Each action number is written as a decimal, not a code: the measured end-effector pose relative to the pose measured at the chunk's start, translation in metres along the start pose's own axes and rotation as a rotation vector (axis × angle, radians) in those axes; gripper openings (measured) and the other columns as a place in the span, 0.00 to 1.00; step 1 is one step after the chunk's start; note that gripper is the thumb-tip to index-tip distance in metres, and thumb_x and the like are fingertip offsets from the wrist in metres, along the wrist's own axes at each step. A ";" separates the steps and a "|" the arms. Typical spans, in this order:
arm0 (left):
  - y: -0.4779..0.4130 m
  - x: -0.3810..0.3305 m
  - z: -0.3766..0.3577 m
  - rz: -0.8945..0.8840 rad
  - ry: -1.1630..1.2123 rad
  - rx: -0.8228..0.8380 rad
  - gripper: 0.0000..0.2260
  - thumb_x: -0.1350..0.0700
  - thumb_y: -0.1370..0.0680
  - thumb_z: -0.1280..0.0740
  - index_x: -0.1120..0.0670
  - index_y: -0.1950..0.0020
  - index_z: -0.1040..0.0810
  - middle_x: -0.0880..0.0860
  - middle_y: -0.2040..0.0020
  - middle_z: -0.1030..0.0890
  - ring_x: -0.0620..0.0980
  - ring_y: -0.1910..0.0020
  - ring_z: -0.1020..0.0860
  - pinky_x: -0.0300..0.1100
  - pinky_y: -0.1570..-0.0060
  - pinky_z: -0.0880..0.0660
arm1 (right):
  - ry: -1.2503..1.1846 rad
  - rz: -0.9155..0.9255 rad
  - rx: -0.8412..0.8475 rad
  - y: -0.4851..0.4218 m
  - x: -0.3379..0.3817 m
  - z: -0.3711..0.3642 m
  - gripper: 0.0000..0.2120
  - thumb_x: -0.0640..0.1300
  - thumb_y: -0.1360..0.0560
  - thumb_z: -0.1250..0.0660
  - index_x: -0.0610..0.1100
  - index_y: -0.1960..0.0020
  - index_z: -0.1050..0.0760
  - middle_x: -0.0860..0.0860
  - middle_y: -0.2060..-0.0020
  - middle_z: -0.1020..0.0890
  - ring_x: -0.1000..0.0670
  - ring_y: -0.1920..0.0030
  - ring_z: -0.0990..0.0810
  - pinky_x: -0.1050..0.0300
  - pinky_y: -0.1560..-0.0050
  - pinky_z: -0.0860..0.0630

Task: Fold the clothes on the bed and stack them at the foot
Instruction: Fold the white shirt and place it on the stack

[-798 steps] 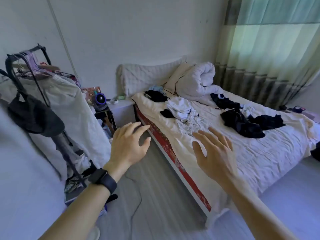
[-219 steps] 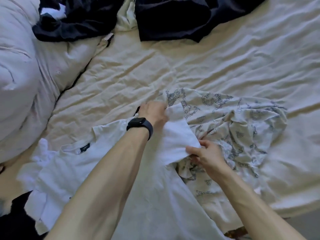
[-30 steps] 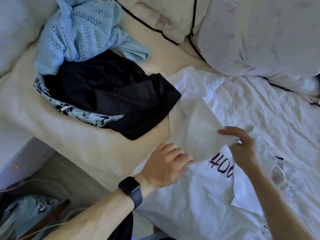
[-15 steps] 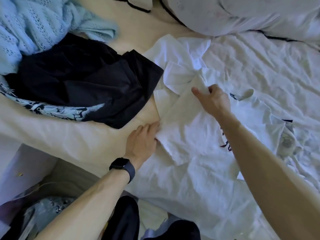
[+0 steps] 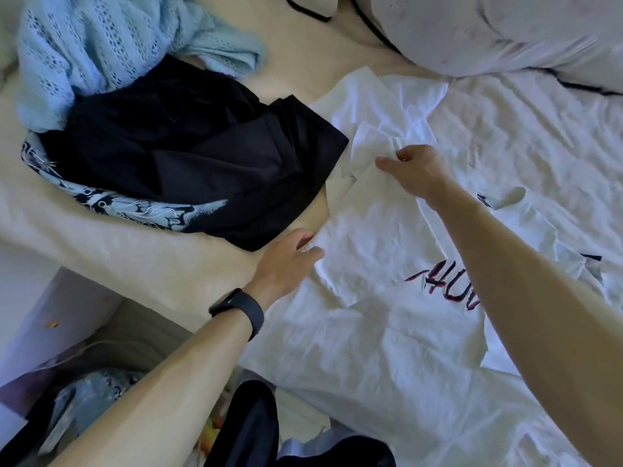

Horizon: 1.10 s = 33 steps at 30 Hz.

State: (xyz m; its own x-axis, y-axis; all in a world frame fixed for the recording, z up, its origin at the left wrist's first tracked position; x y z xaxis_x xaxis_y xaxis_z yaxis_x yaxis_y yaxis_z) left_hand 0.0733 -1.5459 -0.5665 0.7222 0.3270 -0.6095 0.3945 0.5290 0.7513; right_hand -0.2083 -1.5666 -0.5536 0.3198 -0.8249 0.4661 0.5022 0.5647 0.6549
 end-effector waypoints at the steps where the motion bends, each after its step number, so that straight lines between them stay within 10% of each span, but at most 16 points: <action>1: -0.003 -0.004 -0.001 -0.010 -0.010 -0.015 0.10 0.39 0.26 0.36 0.44 0.54 0.25 0.40 0.62 0.25 0.40 0.63 0.26 0.38 0.62 0.31 | 0.080 0.007 -0.034 -0.003 0.002 0.000 0.16 0.54 0.25 0.28 0.39 0.51 0.18 0.49 0.61 0.18 0.50 0.63 0.21 0.58 0.63 0.25; 6: -0.013 -0.004 -0.001 -0.066 -0.254 -0.129 0.19 0.48 0.18 0.38 0.52 0.65 0.39 0.49 0.70 0.35 0.49 0.72 0.36 0.45 0.70 0.37 | -0.250 0.010 -0.075 -0.020 0.016 -0.012 0.20 0.53 0.28 0.23 0.35 0.55 0.21 0.49 0.63 0.23 0.51 0.64 0.23 0.52 0.60 0.23; 12: -0.018 0.000 -0.003 -0.090 -0.376 -0.153 0.17 0.49 0.16 0.41 0.52 0.63 0.36 0.48 0.71 0.31 0.50 0.72 0.32 0.43 0.72 0.39 | -0.253 0.035 -0.043 -0.016 0.005 -0.024 0.18 0.55 0.24 0.26 0.49 0.38 0.20 0.58 0.51 0.17 0.55 0.48 0.17 0.63 0.54 0.24; 16: -0.013 -0.019 -0.006 -0.103 -0.555 -0.267 0.15 0.45 0.19 0.38 0.54 0.39 0.28 0.50 0.55 0.22 0.52 0.61 0.24 0.44 0.69 0.30 | -0.336 0.093 -0.246 0.029 -0.004 -0.024 0.23 0.62 0.22 0.32 0.51 0.33 0.26 0.60 0.49 0.19 0.66 0.50 0.20 0.74 0.55 0.27; 20: -0.021 -0.063 -0.016 -0.538 -0.770 -0.490 0.25 0.49 0.22 0.33 0.55 0.27 0.31 0.56 0.32 0.28 0.59 0.37 0.26 0.54 0.46 0.25 | -0.171 0.146 -0.556 0.098 -0.046 -0.048 0.20 0.55 0.19 0.37 0.47 0.31 0.27 0.55 0.37 0.22 0.53 0.34 0.29 0.50 0.33 0.29; 25: -0.089 -0.103 -0.037 -0.784 -1.310 -0.141 0.27 0.45 0.15 0.54 0.49 0.17 0.56 0.50 0.17 0.56 0.49 0.19 0.57 0.58 0.22 0.56 | 0.333 0.167 -0.569 0.140 -0.085 -0.100 0.29 0.59 0.21 0.35 0.50 0.23 0.32 0.46 0.19 0.39 0.44 0.18 0.45 0.40 0.21 0.48; 33: -0.139 -0.109 -0.021 -0.718 -1.381 -0.041 0.27 0.37 0.18 0.61 0.38 0.20 0.63 0.43 0.18 0.62 0.48 0.20 0.63 0.59 0.24 0.63 | 0.418 0.075 -0.553 0.132 -0.108 -0.128 0.35 0.59 0.24 0.36 0.52 0.20 0.37 0.48 0.18 0.44 0.46 0.17 0.50 0.35 0.21 0.50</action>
State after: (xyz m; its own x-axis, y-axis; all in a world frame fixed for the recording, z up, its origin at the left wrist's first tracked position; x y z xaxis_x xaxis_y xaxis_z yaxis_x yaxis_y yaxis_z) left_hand -0.0720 -1.6387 -0.6101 0.3485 -0.9308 -0.1102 0.8751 0.2810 0.3940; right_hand -0.0741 -1.4063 -0.5936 0.5960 -0.7874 0.1575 0.7669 0.6163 0.1793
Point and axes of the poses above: each hand's wrist, its own y-axis away from the middle knuckle, its own z-axis out of the back of the hand, x = y × z, the point moved 3 cm from there along -y, towards the middle knuckle
